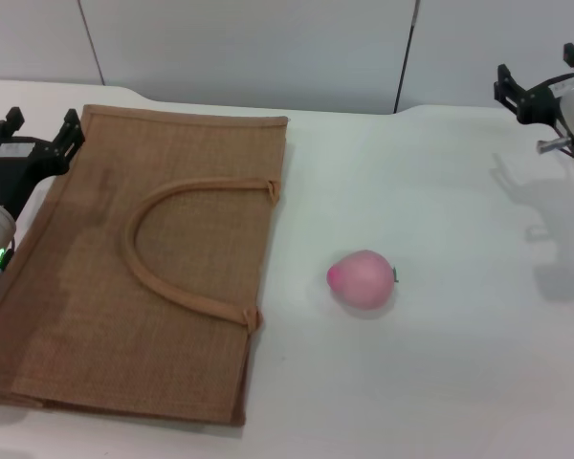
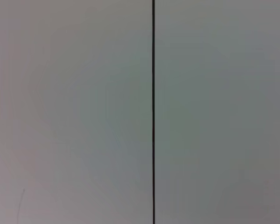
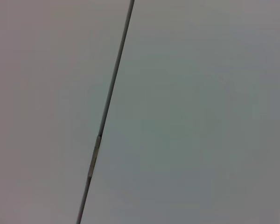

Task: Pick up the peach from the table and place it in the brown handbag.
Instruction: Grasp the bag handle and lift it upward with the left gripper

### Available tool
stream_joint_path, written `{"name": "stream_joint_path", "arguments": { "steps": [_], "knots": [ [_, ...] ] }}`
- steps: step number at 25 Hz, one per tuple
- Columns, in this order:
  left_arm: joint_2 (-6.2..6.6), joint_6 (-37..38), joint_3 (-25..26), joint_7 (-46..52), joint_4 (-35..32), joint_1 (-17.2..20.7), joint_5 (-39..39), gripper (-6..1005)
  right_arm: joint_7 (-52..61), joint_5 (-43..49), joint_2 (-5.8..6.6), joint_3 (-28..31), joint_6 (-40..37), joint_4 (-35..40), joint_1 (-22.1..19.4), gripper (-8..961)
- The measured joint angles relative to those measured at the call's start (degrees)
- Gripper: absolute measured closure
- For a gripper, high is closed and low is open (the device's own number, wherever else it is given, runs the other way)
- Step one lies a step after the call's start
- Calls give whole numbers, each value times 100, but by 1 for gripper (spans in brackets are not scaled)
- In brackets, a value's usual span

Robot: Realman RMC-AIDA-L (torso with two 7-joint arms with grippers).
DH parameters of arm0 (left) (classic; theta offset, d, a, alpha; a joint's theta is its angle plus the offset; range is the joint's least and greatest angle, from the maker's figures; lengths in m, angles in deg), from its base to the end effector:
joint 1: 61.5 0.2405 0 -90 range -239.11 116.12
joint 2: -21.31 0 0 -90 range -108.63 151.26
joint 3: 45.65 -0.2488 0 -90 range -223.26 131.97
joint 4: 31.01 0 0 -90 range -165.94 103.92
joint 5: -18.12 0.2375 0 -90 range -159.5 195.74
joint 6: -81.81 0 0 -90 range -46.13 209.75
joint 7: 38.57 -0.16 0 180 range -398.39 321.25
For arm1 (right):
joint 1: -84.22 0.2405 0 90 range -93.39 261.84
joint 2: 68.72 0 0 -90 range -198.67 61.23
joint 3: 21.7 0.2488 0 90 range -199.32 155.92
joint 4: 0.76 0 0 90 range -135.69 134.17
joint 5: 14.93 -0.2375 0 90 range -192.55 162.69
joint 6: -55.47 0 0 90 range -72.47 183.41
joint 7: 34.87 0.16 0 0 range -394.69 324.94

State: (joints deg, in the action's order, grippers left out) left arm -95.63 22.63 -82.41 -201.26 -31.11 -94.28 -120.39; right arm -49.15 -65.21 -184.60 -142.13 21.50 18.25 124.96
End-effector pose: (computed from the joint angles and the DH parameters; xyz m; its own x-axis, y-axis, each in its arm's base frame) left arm -0.3636 0.3946 0.0085 0.6928 0.0504 0.7194 0.7211 -0.0559 -0.6906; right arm 0.2649 0.4728 -0.0390 0.8829 -0.1034 -0.4581 -0.4696 -0.2112 -0.8573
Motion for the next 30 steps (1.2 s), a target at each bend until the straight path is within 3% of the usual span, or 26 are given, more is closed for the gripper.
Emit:
{"name": "stream_joint_path", "arguments": {
  "steps": [21, 30],
  "knots": [
    [16, -344, -53, 226, -13, -55, 78, 227, 11, -8, 10, 21, 5, -67, 37, 61],
    [75, -327, -146, 1276, -282, -31, 1254, 230, 20, -11, 8, 22, 149, -121, 68, 61]
  ]
}}
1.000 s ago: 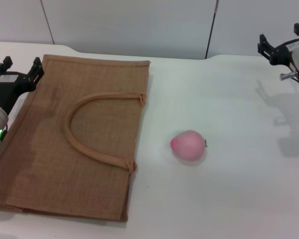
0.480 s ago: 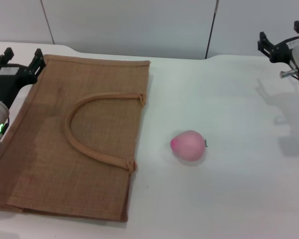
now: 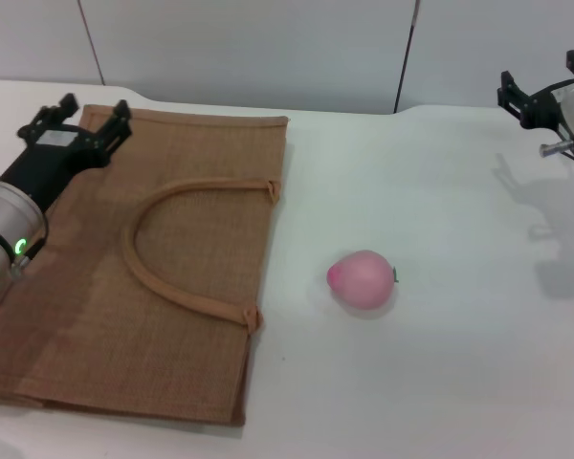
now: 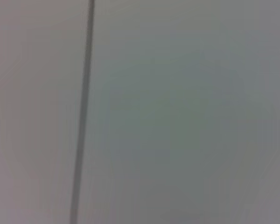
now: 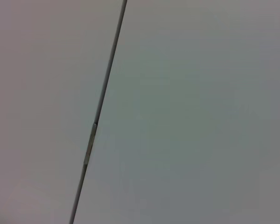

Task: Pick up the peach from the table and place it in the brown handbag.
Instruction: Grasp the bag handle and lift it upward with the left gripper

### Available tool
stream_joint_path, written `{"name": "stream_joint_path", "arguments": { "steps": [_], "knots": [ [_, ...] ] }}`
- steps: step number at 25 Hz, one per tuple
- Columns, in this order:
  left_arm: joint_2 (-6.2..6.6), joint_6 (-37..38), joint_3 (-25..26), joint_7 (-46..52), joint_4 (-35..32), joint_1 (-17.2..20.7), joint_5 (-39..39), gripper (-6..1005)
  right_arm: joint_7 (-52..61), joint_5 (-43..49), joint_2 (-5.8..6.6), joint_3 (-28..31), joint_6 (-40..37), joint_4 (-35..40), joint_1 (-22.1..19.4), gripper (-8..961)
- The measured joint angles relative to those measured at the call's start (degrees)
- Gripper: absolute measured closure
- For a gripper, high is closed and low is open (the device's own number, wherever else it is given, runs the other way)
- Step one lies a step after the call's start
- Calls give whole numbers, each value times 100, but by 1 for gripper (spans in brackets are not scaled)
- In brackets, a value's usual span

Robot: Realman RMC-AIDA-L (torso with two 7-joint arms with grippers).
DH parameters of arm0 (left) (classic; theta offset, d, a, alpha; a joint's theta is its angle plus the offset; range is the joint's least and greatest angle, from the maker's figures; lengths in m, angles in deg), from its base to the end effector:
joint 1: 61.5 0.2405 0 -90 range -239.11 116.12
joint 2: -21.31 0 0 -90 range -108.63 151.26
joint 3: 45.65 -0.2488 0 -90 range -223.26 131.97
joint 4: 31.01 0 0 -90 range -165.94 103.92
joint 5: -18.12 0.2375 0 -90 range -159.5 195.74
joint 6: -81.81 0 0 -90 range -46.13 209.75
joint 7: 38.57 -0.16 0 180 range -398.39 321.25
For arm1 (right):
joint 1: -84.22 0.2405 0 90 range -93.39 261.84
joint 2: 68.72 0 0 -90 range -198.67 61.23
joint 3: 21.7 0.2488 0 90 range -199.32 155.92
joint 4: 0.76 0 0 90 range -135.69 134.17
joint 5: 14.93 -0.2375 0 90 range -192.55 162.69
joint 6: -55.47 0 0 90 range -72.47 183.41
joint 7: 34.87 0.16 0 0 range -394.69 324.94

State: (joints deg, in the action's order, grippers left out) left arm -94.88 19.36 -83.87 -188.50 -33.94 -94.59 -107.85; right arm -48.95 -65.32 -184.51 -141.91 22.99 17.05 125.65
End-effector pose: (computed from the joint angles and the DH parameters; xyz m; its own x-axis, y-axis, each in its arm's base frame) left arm -0.3375 0.4008 0.0014 0.6486 0.0486 0.7596 0.7418 -0.2638 -0.6165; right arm 0.2704 0.4745 -0.0385 0.8851 -0.1323 -0.4462 -0.4650 -0.2090 -0.8603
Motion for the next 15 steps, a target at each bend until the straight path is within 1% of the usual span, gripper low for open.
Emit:
{"name": "stream_joint_path", "arguments": {
  "steps": [2, 7, 9, 12, 15],
  "knots": [
    [5, 17, -4, 536, -285, 45, 596, 230, 1, -5, 1, 23, 5, -12, 2, 61],
    [17, 139, -4, 1604, -941, 196, 1798, 232, 2, -6, 3, 38, 15, -24, 12, 62],
    [19, 152, -3, 2090, -1263, 265, 2474, 232, 2, -6, 3, 40, 15, -23, 14, 62],
    [19, 154, 26, 2748, -1598, 302, 3432, 233, 2, -6, 0, 42, 15, -23, 15, 62],
    [18, 151, 69, 3263, -1826, 312, 4138, 235, 2, -6, -1, 42, 15, -23, 15, 62]
  ]
}}
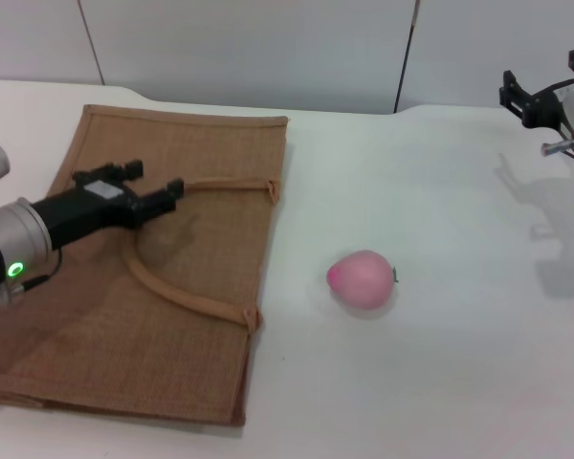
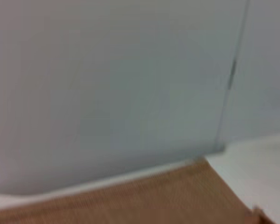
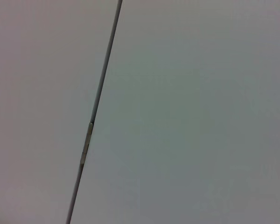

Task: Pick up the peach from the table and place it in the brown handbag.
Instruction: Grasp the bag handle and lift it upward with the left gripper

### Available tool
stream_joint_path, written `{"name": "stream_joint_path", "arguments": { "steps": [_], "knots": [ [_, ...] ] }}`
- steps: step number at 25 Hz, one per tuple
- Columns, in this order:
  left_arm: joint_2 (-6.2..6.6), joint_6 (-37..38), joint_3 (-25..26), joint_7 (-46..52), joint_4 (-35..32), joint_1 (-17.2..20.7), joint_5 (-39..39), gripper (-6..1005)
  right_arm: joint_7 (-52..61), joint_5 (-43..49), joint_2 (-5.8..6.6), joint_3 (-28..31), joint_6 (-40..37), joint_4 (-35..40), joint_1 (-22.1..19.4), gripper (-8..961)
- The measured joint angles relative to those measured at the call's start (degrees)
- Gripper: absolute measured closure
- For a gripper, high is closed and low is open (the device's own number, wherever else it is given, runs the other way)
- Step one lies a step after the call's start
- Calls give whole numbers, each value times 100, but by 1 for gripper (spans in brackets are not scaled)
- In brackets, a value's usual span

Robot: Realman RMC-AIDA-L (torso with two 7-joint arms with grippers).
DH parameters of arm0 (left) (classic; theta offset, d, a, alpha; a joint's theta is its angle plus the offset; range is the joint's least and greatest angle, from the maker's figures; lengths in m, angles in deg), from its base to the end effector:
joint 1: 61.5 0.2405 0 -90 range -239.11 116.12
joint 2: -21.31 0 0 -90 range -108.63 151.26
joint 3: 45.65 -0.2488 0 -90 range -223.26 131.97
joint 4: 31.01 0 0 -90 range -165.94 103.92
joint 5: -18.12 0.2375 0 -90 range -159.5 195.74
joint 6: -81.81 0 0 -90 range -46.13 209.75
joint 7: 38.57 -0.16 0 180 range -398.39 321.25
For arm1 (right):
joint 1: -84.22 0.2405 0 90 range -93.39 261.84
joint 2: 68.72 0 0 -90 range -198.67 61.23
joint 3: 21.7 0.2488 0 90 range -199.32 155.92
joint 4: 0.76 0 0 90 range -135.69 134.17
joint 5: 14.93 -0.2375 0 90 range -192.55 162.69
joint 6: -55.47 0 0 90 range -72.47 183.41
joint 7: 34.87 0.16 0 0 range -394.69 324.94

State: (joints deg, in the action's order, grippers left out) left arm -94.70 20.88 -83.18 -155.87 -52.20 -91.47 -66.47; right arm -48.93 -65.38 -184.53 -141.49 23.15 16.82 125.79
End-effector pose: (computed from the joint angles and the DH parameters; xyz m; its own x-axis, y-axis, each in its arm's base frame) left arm -0.3386 0.3942 -0.0034 0.7279 0.3244 0.6041 0.6642 -0.5526 -0.5035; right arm 0.2713 0.4753 -0.0374 0.8830 -0.1366 -0.4492 -0.4687 -0.2029 -0.8597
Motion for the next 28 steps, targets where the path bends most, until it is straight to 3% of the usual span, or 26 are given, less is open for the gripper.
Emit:
{"name": "stream_joint_path", "arguments": {
  "steps": [14, 28],
  "knots": [
    [5, -63, 17, 1224, -1141, 145, 1429, 247, 0, 0, 0, 9, 135, 38, 2, 61],
    [8, 21, 18, 1772, -1277, -233, 2724, 260, 0, 0, -3, 9, 139, 53, 0, 61]
  ]
}}
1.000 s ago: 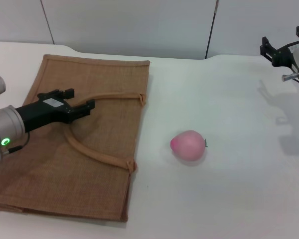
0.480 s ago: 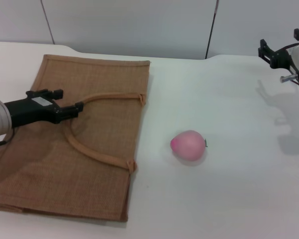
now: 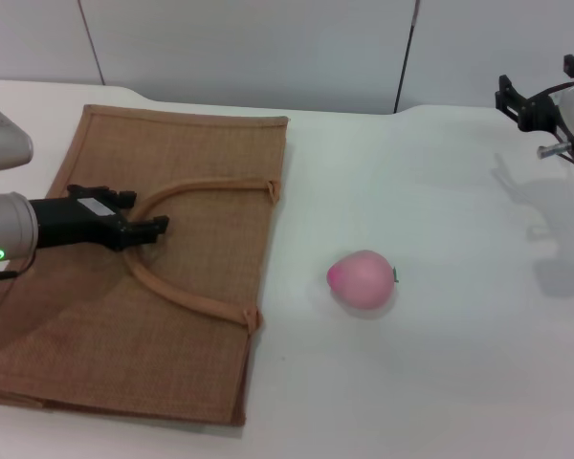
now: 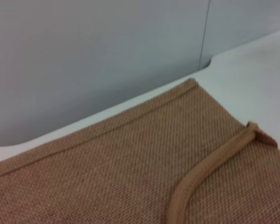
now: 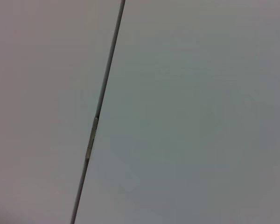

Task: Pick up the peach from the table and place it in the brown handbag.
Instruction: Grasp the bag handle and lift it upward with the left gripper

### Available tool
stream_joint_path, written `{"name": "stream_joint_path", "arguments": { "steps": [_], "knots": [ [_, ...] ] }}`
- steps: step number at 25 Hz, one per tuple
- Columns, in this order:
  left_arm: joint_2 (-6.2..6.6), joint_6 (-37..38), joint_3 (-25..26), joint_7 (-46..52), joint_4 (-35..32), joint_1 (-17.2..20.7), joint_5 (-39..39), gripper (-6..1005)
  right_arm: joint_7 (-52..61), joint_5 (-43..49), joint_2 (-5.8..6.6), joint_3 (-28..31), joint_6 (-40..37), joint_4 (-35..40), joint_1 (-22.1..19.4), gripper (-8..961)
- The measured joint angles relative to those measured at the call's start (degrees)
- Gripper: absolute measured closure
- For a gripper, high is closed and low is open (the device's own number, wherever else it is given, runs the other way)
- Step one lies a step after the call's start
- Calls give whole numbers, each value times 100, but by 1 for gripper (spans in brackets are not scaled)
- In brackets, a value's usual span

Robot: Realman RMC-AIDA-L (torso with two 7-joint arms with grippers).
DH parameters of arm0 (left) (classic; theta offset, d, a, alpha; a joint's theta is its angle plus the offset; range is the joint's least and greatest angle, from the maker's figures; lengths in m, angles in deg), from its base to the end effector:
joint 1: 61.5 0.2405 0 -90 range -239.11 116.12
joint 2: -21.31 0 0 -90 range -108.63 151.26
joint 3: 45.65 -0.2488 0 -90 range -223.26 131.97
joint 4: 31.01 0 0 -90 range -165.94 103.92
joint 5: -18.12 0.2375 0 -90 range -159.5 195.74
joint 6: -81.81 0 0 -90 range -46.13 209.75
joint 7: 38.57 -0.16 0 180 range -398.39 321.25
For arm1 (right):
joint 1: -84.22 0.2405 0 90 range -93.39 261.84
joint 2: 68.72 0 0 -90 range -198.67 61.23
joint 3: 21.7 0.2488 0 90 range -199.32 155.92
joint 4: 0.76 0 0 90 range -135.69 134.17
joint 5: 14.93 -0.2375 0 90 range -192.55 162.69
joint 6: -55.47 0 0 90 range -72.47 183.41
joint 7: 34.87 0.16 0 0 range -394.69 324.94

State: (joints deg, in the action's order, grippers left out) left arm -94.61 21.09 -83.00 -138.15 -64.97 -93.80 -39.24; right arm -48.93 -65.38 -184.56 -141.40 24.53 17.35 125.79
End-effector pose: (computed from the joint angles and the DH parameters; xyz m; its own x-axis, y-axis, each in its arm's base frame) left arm -0.3405 0.4076 0.0162 0.8325 0.4483 0.3255 0.5529 -0.6351 -0.5394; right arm 0.2708 0.4752 -0.0406 0.8800 -0.1533 -0.4496 -0.4736 -0.2114 -0.8550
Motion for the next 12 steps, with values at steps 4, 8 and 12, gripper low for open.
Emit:
{"name": "stream_joint_path", "arguments": {
  "steps": [4, 8, 12],
  "knots": [
    [0, 60, 0, 20, -1, -8, 12, 301, 0, 0, -7, 0, 0, 0, 0, 61],
    [0, 203, 0, 49, -5, 0, 24, 341, 0, 0, -8, 0, 0, 0, 0, 62],
    [-2, 268, 0, 51, -6, -7, 38, 373, 0, 0, -9, 0, 0, -1, 0, 62]
  ]
}}
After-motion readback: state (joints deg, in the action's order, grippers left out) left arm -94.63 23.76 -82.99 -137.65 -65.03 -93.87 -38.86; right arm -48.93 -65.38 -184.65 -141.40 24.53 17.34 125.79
